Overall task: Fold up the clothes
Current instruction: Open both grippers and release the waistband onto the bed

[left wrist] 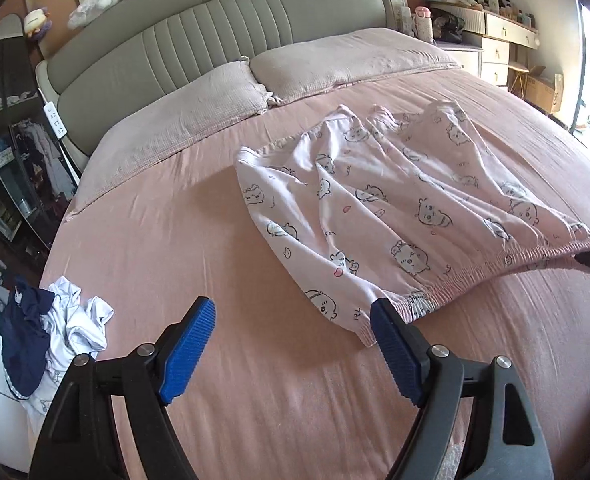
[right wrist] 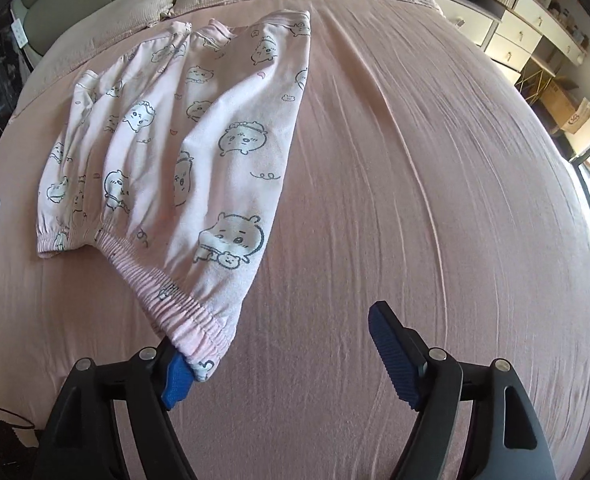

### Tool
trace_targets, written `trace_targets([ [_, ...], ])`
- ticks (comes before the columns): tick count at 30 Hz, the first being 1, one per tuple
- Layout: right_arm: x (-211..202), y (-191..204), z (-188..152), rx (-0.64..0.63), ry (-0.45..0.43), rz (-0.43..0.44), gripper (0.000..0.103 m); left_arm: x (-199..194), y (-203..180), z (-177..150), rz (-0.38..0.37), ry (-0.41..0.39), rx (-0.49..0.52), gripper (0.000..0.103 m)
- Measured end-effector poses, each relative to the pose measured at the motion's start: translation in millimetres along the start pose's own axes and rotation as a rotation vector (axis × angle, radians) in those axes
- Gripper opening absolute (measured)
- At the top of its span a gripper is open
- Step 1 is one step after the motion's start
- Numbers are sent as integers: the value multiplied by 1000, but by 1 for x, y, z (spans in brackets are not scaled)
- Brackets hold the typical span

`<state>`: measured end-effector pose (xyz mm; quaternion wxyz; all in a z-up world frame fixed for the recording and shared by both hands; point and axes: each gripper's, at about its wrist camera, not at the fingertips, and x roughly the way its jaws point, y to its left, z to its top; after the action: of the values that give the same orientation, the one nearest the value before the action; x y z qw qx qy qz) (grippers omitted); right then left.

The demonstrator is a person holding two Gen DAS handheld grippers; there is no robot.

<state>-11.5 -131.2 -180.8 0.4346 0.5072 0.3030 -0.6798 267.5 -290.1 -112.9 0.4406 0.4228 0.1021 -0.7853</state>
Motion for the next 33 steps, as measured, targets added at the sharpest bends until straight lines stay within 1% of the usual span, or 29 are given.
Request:
trace_targets([
  [2, -7, -5, 0, 13, -20, 9, 78, 1, 10, 7, 6, -22, -31, 80],
  [5, -15, -10, 2, 13, -61, 33, 78, 6, 16, 20, 41, -55, -67, 80],
  [7, -13, -9, 2, 8, -45, 28, 78, 9, 14, 28, 41, -69, -77, 81],
  [10, -9, -5, 2, 2, -14, 20, 78, 11, 6, 38, 39, -96, -53, 81],
  [12, -8, -3, -1, -1, 6, 17, 78, 10, 0, 46, 26, -118, -32, 81],
  [17, -12, -6, -8, 11, 36, 19, 78, 15, -14, 65, -43, -137, -15, 81],
  [21, -22, -13, -5, 3, 34, -19, 78, 16, -30, 73, -57, -156, 25, 81],
  [25, -29, -23, -5, 17, 18, -61, 78, 18, -44, 76, -88, -162, 64, 81],
  [28, -28, -28, 6, 43, 10, -70, 78, 23, -54, 77, -106, -162, 89, 81],
  [31, -27, -30, 18, 64, -17, -56, 78, 31, -64, 79, -135, -155, 110, 81],
  [33, -25, -25, 32, 64, -30, -64, 78, 38, -69, 81, -143, -141, 120, 81],
])
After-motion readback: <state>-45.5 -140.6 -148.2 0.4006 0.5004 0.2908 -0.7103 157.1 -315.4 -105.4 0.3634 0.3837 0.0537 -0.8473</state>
